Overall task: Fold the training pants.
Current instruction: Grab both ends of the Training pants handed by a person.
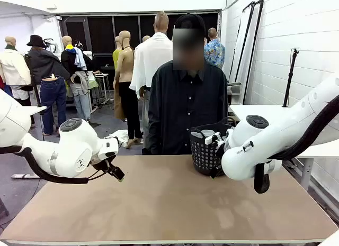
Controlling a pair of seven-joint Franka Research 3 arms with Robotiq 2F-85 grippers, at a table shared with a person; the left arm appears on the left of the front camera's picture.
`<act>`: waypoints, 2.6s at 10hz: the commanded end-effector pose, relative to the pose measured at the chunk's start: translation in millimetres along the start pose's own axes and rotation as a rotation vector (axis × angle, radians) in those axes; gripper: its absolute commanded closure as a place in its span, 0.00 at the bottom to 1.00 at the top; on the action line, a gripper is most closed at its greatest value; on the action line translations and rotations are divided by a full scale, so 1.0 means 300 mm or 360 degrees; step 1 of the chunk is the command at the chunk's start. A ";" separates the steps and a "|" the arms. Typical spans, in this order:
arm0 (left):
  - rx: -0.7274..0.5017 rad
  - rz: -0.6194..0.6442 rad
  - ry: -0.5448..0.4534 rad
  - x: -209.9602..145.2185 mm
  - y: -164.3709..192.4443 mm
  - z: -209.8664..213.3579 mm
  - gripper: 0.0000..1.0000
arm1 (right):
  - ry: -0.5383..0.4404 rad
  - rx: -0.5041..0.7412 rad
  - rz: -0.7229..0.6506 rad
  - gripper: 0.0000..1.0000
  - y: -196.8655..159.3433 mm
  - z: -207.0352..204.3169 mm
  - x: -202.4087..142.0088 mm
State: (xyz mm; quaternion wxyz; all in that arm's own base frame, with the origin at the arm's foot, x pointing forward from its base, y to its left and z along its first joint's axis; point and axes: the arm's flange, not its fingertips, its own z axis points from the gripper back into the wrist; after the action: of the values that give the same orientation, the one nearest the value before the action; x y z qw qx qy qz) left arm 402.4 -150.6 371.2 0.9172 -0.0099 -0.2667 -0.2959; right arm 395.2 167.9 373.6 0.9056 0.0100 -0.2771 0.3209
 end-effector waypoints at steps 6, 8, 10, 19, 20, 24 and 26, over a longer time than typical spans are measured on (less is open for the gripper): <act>0.0000 0.0000 0.0000 0.000 0.000 0.000 0.00 | 0.0000 0.0000 0.0000 0.00 0.000 0.000 0.000; 0.0000 0.0000 0.0000 0.000 0.000 0.000 0.00 | 0.0000 0.0000 0.0000 0.00 0.000 0.000 0.000; 0.0000 0.0000 0.0000 0.000 0.000 0.000 0.00 | 0.0000 0.0000 0.0000 0.00 0.000 0.000 0.000; 0.0021 -0.0021 -0.0001 0.046 0.009 0.064 0.00 | -0.0020 0.0080 -0.0031 0.00 -0.017 0.054 0.040; 0.0029 -0.0019 0.0011 0.071 0.013 0.106 0.00 | -0.0021 0.0076 -0.0036 0.00 -0.028 0.096 0.060; 0.0047 0.0006 0.0069 0.150 0.036 0.293 0.00 | -0.0032 0.0000 -0.0025 0.00 -0.056 0.300 0.154; 0.0074 0.0007 0.0050 0.170 0.034 0.375 0.00 | -0.0073 -0.0042 -0.0019 0.00 -0.074 0.406 0.191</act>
State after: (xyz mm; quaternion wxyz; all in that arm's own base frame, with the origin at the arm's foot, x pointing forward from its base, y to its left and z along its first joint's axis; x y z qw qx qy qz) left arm 393.1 -149.1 487.6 0.9192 0.0047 -0.2590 -0.2967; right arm 387.4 160.8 500.6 0.9017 0.0192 -0.3021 0.3087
